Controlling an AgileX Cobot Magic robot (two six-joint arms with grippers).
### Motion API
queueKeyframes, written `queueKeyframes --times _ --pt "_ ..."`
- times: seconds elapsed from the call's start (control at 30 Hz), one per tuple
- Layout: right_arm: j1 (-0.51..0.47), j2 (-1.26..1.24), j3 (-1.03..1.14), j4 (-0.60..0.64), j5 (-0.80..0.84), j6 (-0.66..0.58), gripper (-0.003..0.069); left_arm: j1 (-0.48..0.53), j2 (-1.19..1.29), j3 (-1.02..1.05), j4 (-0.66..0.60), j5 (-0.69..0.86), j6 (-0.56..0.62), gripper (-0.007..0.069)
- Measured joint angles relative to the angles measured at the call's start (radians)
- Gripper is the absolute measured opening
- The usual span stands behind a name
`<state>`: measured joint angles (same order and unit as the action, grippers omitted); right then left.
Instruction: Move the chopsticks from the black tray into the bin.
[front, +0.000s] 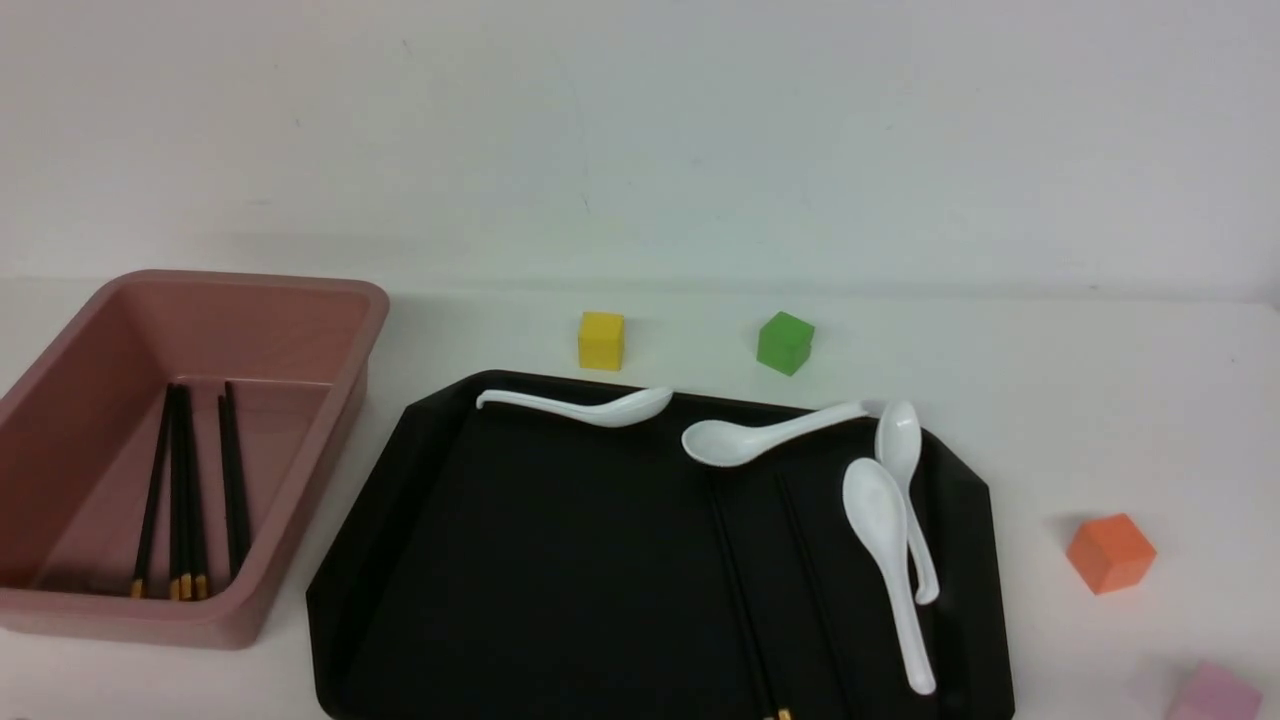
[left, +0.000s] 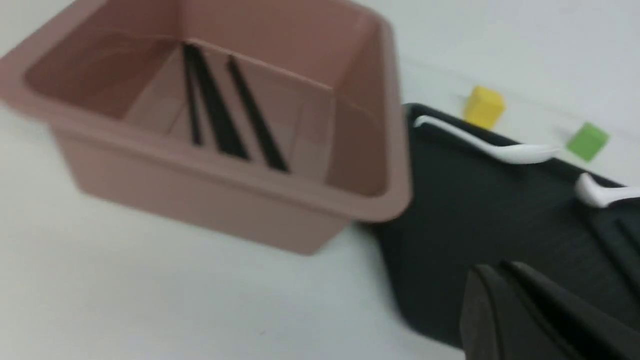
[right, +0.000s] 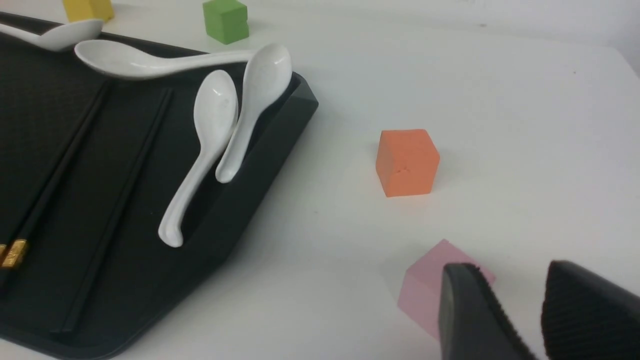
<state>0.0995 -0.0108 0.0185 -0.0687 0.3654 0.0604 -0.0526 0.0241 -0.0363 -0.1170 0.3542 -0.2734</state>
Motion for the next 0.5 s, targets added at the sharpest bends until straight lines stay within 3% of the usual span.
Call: queueKeyframes --times 0.3,0.5 --pt "0.000 0.000 0.000 0.000 0.000 0.000 0.0242 -0.006 -0.036 0.063 0.117 0.014 -0.052 0.0004" --pt "0.000 0.000 0.000 0.000 0.000 0.000 0.0242 -0.012 -0.036 0.066 0.123 0.026 -0.055 0.0008"
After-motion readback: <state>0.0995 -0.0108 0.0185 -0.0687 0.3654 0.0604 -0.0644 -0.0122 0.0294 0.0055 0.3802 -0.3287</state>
